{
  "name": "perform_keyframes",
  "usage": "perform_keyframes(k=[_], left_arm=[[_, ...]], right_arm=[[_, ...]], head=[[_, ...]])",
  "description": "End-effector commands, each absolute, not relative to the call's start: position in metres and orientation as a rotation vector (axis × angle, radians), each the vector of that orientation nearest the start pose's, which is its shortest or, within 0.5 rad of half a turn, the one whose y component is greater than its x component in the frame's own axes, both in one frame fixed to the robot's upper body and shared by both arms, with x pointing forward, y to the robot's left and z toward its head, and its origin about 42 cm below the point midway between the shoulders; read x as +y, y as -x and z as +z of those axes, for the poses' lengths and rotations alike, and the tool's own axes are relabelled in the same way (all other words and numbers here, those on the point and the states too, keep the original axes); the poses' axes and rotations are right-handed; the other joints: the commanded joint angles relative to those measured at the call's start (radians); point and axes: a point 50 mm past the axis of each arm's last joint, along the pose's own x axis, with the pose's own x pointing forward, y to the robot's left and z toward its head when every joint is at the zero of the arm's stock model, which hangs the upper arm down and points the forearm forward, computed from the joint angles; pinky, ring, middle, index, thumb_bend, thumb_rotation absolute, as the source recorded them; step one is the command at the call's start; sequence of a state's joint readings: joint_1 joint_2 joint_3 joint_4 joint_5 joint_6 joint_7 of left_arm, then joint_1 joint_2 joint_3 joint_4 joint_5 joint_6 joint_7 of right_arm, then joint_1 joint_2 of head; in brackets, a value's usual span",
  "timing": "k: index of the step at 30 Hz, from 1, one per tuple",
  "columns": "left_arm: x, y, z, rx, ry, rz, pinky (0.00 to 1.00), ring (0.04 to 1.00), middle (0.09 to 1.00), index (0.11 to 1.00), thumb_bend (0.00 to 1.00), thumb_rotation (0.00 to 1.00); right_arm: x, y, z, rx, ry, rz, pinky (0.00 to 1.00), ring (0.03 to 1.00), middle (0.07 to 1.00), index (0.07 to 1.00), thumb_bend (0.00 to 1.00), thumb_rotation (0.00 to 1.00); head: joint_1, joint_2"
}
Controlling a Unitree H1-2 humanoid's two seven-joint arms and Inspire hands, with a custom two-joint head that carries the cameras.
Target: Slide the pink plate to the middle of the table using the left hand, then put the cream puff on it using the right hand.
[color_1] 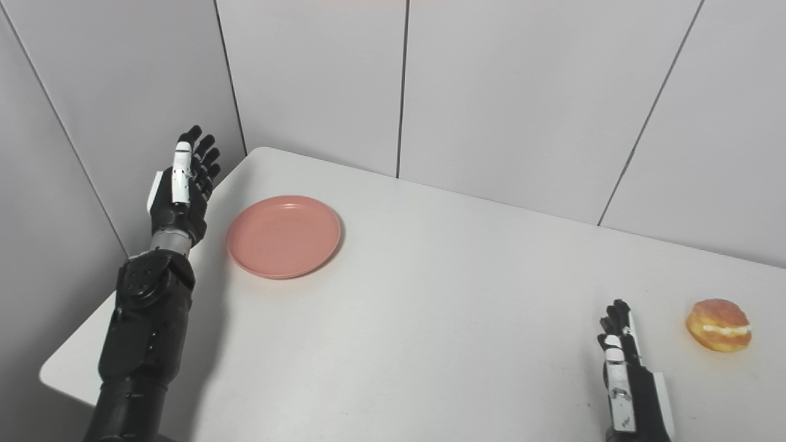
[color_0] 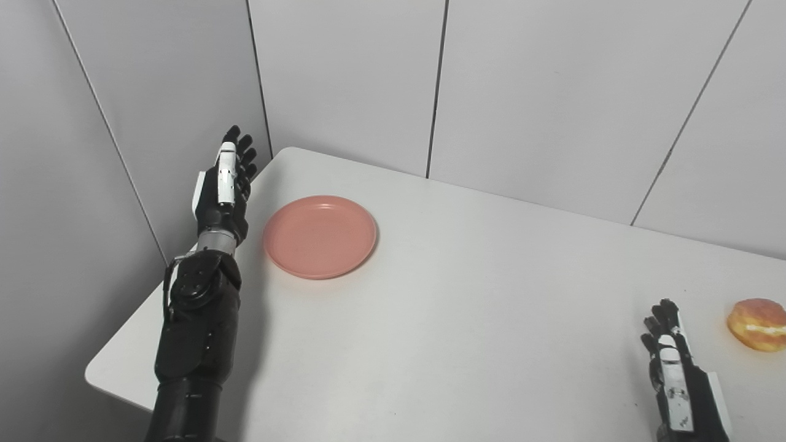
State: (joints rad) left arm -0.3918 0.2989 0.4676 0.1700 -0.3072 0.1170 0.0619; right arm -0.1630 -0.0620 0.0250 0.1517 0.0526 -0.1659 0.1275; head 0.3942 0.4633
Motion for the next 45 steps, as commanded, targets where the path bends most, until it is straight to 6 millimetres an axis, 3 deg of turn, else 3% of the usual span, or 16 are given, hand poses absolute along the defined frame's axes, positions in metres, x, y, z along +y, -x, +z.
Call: perform_keyframes(k=[1, 18, 25, 33, 45], left_arm=[[0.421, -0.384, 0.235, -0.318, 0.161, 0.428, 0.95, 0.966, 0.961, 0.945, 0.40, 1.00], [0.430, -0.383, 0.207, -0.237, 0.192, 0.454, 0.99, 0.951, 0.961, 0.960, 0.38, 1.00], [0.434, -0.386, 0.187, -0.201, 0.199, 0.457, 0.98, 0.968, 0.947, 0.942, 0.37, 1.00], [0.435, -0.389, 0.175, -0.174, 0.226, 0.460, 0.97, 0.964, 0.949, 0.917, 0.36, 1.00], [0.426, -0.395, 0.155, -0.100, 0.238, 0.405, 0.99, 0.968, 0.964, 0.955, 0.38, 1.00]], right_arm=[[-0.209, -0.306, 0.068, -0.034, -0.001, 0.176, 1.00, 1.000, 1.000, 1.000, 0.08, 1.00], [-0.209, -0.308, 0.067, -0.035, 0.003, 0.174, 1.00, 1.000, 1.000, 1.000, 0.06, 1.00], [-0.209, -0.307, 0.069, -0.025, 0.002, 0.171, 1.00, 1.000, 1.000, 1.000, 0.06, 1.00], [-0.209, -0.307, 0.068, -0.034, 0.005, 0.171, 1.00, 1.000, 1.000, 1.000, 0.07, 1.00], [-0.208, -0.308, 0.070, -0.018, 0.002, 0.171, 1.00, 1.000, 1.000, 1.000, 0.09, 1.00]], head=[[0.000, 0.001], [0.003, 0.006], [0.002, 0.010], [-0.003, 0.014], [-0.011, 0.018]])
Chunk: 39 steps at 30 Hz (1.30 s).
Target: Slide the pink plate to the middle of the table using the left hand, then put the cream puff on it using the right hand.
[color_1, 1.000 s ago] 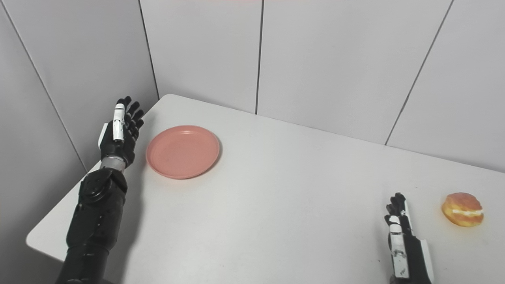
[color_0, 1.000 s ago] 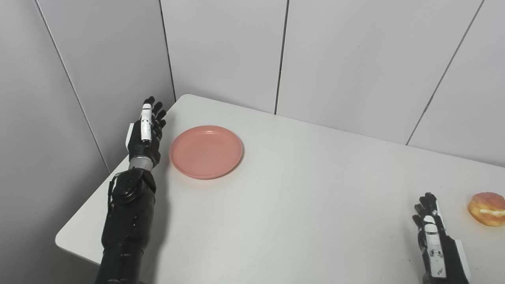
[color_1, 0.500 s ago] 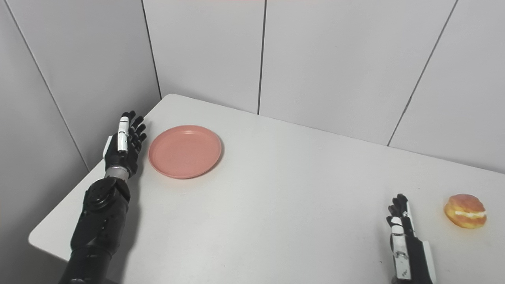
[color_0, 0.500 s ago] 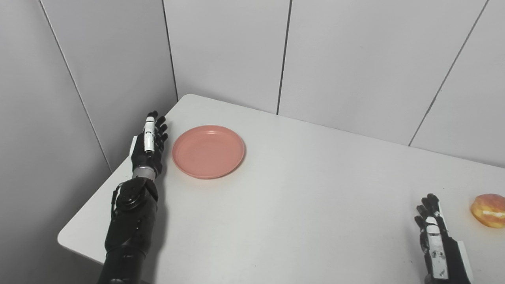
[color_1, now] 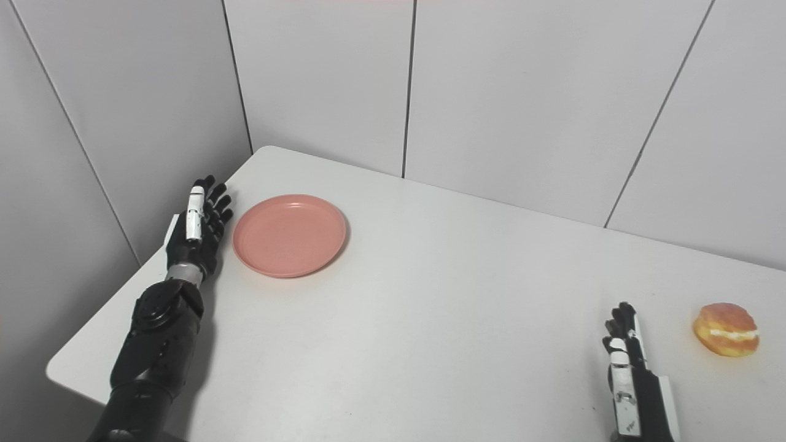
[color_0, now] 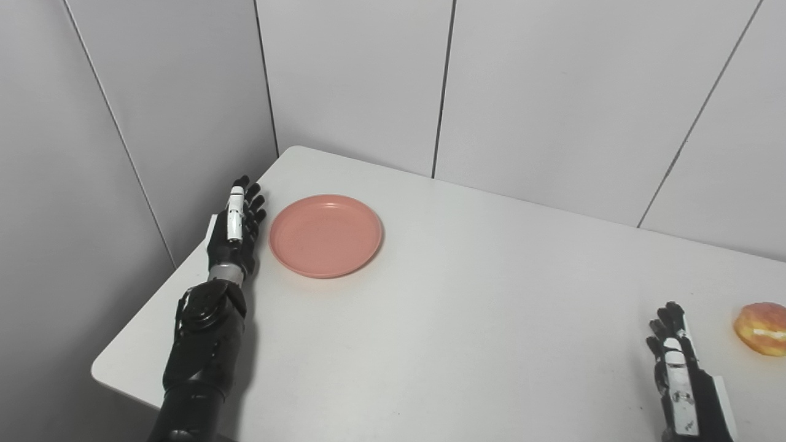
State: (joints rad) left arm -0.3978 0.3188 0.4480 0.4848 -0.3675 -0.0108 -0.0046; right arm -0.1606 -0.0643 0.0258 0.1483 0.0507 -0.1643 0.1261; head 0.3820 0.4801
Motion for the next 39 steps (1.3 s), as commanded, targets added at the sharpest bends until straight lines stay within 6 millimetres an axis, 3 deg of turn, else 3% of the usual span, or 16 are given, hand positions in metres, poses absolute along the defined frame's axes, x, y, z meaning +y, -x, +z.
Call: perform_keyframes(k=[1, 7, 21, 39], left_arm=[[0.426, -0.396, 0.154, -0.097, 0.239, 0.402, 0.98, 0.967, 0.962, 0.953, 0.38, 1.00], [0.414, -0.400, 0.146, -0.066, 0.211, 0.353, 0.98, 0.945, 0.942, 0.924, 0.40, 1.00], [0.364, -0.401, 0.146, -0.007, 0.243, 0.214, 0.97, 0.950, 0.952, 0.942, 0.37, 1.00], [0.319, -0.405, 0.126, 0.075, 0.286, 0.124, 0.97, 0.943, 0.939, 0.940, 0.38, 1.00]], right_arm=[[-0.208, -0.308, 0.070, -0.017, 0.002, 0.170, 1.00, 1.000, 1.000, 1.000, 0.09, 1.00], [-0.206, -0.306, 0.072, -0.014, 0.003, 0.169, 1.00, 1.000, 1.000, 1.000, 0.10, 1.00], [-0.204, -0.307, 0.071, -0.031, 0.007, 0.176, 1.00, 1.000, 1.000, 1.000, 0.11, 1.00], [-0.200, -0.306, 0.070, -0.049, 0.054, 0.182, 1.00, 0.982, 1.000, 1.000, 0.16, 1.00]], head=[[0.001, 0.001], [-0.005, 0.008], [-0.028, 0.023], [-0.081, 0.046]])
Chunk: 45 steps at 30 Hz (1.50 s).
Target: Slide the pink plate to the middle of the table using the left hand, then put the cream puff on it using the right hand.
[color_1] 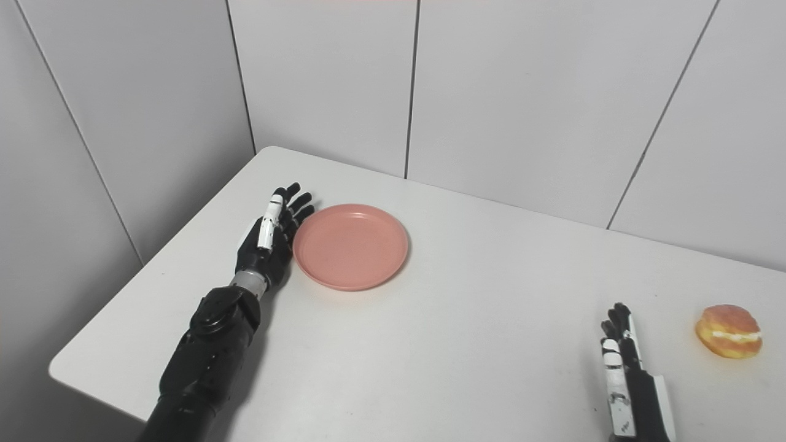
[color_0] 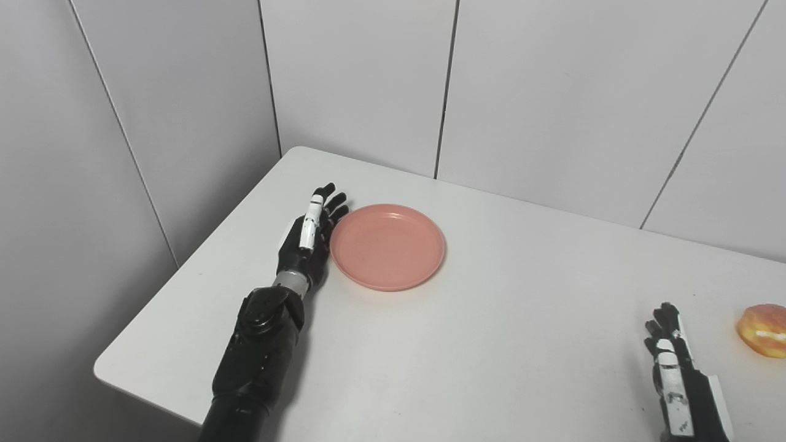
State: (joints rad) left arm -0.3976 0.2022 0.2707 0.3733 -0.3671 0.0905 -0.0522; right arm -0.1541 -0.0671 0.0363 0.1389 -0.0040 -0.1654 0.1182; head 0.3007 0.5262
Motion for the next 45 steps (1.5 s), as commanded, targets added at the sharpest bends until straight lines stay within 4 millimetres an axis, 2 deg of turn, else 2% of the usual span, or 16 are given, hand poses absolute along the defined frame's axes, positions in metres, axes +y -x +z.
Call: perform_keyframes(k=[1, 6, 13, 26, 37, 45], left_arm=[[0.317, -0.406, 0.125, 0.078, 0.285, 0.117, 0.97, 0.943, 0.939, 0.940, 0.38, 1.00], [0.301, -0.407, 0.116, 0.101, 0.321, 0.063, 0.98, 0.952, 0.944, 0.943, 0.39, 1.00], [0.286, -0.407, 0.110, 0.109, 0.334, 0.021, 0.95, 0.934, 0.935, 0.939, 0.39, 1.00], [0.250, -0.402, 0.108, 0.140, 0.304, -0.095, 0.93, 0.914, 0.915, 0.917, 0.43, 1.00], [0.211, -0.384, 0.119, 0.157, 0.326, -0.213, 0.93, 0.924, 0.926, 0.921, 0.42, 1.00], [0.190, -0.369, 0.123, 0.178, 0.321, -0.263, 0.92, 0.919, 0.924, 0.921, 0.40, 1.00]], right_arm=[[-0.200, -0.306, 0.069, -0.046, 0.053, 0.182, 1.00, 0.981, 1.000, 1.000, 0.16, 1.00], [-0.198, -0.306, 0.070, -0.034, 0.035, 0.178, 1.00, 0.983, 1.000, 1.000, 0.16, 1.00], [-0.196, -0.305, 0.072, -0.029, 0.054, 0.177, 1.00, 0.981, 1.000, 1.000, 0.18, 1.00], [-0.188, -0.304, 0.073, -0.039, 0.098, 0.171, 0.99, 0.970, 0.993, 1.000, 0.20, 1.00], [-0.182, -0.304, 0.076, -0.052, 0.128, 0.163, 0.96, 0.957, 0.984, 0.998, 0.23, 1.00], [-0.177, -0.303, 0.079, -0.045, 0.124, 0.155, 0.95, 0.956, 0.985, 0.998, 0.25, 1.00]], head=[[-0.003, 0.001], [-0.020, 0.009], [-0.044, 0.021], [-0.113, 0.048], [-0.178, 0.083], [-0.213, 0.108]])
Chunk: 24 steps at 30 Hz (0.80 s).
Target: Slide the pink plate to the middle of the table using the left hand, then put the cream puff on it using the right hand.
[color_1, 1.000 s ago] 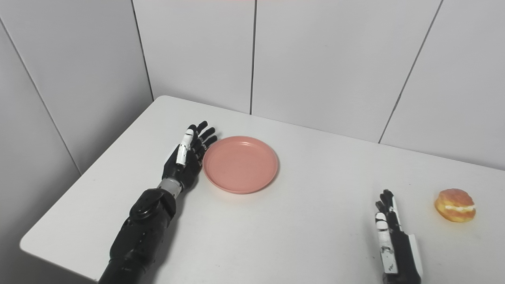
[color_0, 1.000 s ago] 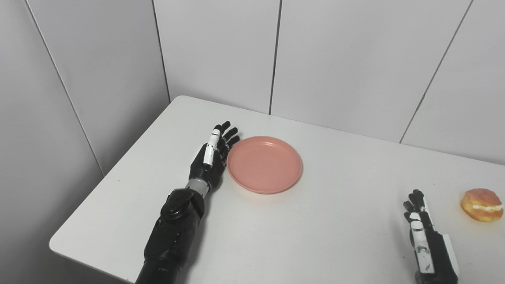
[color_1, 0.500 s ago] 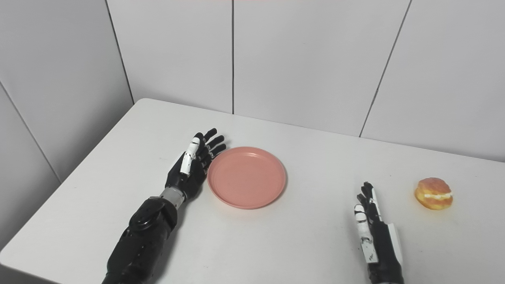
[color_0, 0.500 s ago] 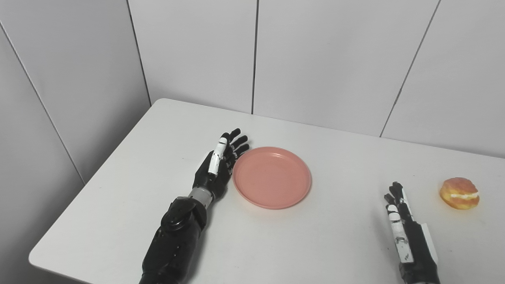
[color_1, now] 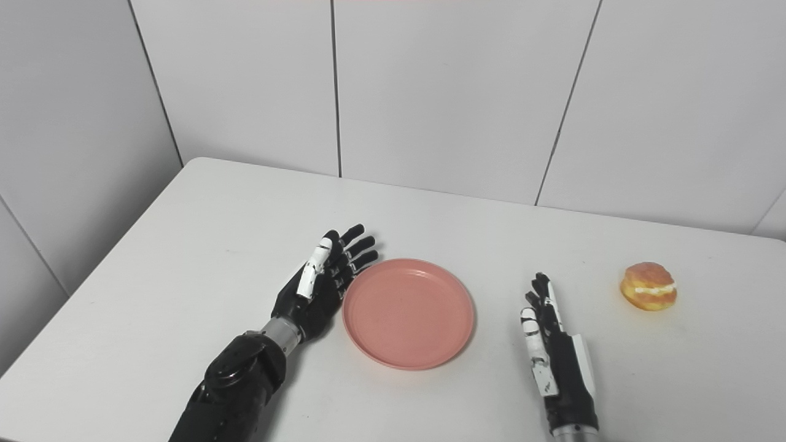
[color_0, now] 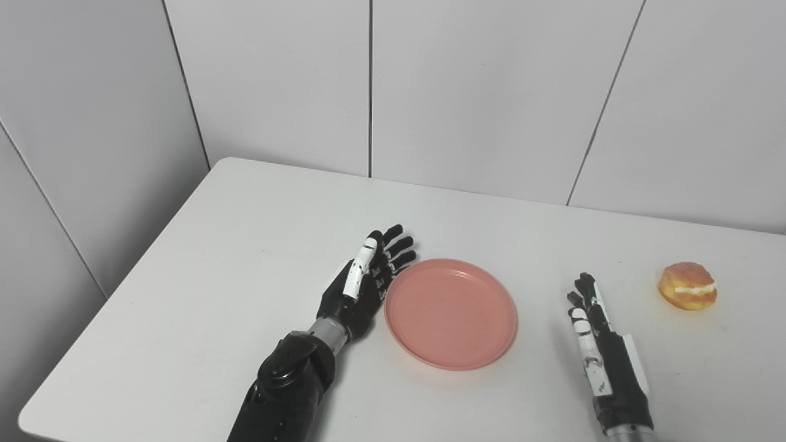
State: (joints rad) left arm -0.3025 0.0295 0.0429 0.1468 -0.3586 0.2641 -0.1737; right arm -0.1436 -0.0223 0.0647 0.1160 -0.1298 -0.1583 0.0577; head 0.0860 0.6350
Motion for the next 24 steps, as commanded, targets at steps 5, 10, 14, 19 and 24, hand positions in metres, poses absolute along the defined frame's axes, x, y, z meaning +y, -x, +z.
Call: perform_keyframes(k=[5, 10, 14, 19, 24], left_arm=[[0.179, -0.358, 0.124, 0.170, 0.328, -0.297, 0.95, 0.933, 0.934, 0.930, 0.41, 1.00], [0.174, -0.352, 0.124, 0.177, 0.337, -0.312, 0.95, 0.933, 0.933, 0.928, 0.42, 1.00], [0.173, -0.351, 0.122, 0.181, 0.338, -0.312, 0.96, 0.934, 0.934, 0.932, 0.42, 1.00], [0.174, -0.351, 0.119, 0.186, 0.351, -0.310, 0.97, 0.940, 0.946, 0.943, 0.42, 1.00], [0.173, -0.352, 0.114, 0.183, 0.361, -0.300, 0.97, 0.946, 0.949, 0.947, 0.42, 1.00]], right_arm=[[-0.175, -0.304, 0.081, -0.048, 0.130, 0.154, 0.94, 0.957, 0.985, 0.996, 0.24, 1.00], [-0.173, -0.304, 0.082, -0.045, 0.135, 0.152, 0.94, 0.955, 0.981, 0.995, 0.24, 1.00], [-0.173, -0.304, 0.083, -0.044, 0.137, 0.148, 0.95, 0.956, 0.982, 0.995, 0.26, 1.00], [-0.174, -0.306, 0.081, -0.043, 0.128, 0.146, 0.95, 0.958, 0.983, 0.998, 0.25, 1.00], [-0.179, -0.308, 0.081, -0.037, 0.099, 0.139, 0.95, 0.962, 0.989, 1.000, 0.25, 1.00]], head=[[-0.017, 0.012], [-0.038, 0.022], [-0.052, 0.026], [-0.084, 0.024], [-0.116, 0.017]])
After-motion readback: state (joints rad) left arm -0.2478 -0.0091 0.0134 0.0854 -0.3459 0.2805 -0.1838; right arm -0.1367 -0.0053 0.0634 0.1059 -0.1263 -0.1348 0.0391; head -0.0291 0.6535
